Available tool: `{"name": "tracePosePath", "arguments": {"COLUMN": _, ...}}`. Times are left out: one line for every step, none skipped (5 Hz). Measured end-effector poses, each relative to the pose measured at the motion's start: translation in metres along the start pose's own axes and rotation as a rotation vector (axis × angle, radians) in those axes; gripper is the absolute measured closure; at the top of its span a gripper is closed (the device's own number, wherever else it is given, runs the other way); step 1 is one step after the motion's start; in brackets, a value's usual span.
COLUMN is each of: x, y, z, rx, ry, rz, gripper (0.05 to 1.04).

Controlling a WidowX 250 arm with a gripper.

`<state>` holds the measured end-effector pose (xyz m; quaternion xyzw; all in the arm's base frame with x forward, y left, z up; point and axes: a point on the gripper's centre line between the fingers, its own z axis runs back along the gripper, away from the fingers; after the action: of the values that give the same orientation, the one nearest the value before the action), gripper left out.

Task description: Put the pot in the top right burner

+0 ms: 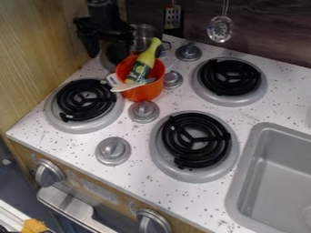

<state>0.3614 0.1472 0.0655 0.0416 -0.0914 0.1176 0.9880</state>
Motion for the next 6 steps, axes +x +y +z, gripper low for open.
{"name": "tracePosePath", "arguments": {"x": 0.000, "y": 0.002, "z": -0.002, "rx": -0.019, "ry": -0.007, "rz": 0.013, "gripper": 0.087}}
{"name": "tracePosePath", "arguments": {"x": -0.006, "y": 0.001, "z": -0.010, "rx": -0.033, "ry": -0.012, "rz": 0.009, "gripper": 0.087}}
{"name": "tracePosePath", "arguments": {"x": -0.006, "y": 0.002, "z": -0.013, "rx": -0.034, "ry": -0.017, "rz": 0.007, "gripper": 0.087}}
{"name": "tracePosePath", "arguments": {"x": -0.007, "y": 0.003, "z": -0.018, "rx": -0.024, "ry": -0.023, "rz": 0.011, "gripper": 0.087}}
{"name": "tracePosePath", "arguments": {"x": -0.010, "y": 0.003, "z": -0.026, "rx": -0.019, "ry": -0.003, "rz": 0.017, "gripper": 0.087}}
{"name": "tracePosePath", "arguments": {"x": -0.007, "y": 0.004, "z": -0.027, "rx": 0.010, "ry": -0.016, "rz": 0.040, "gripper": 0.087}}
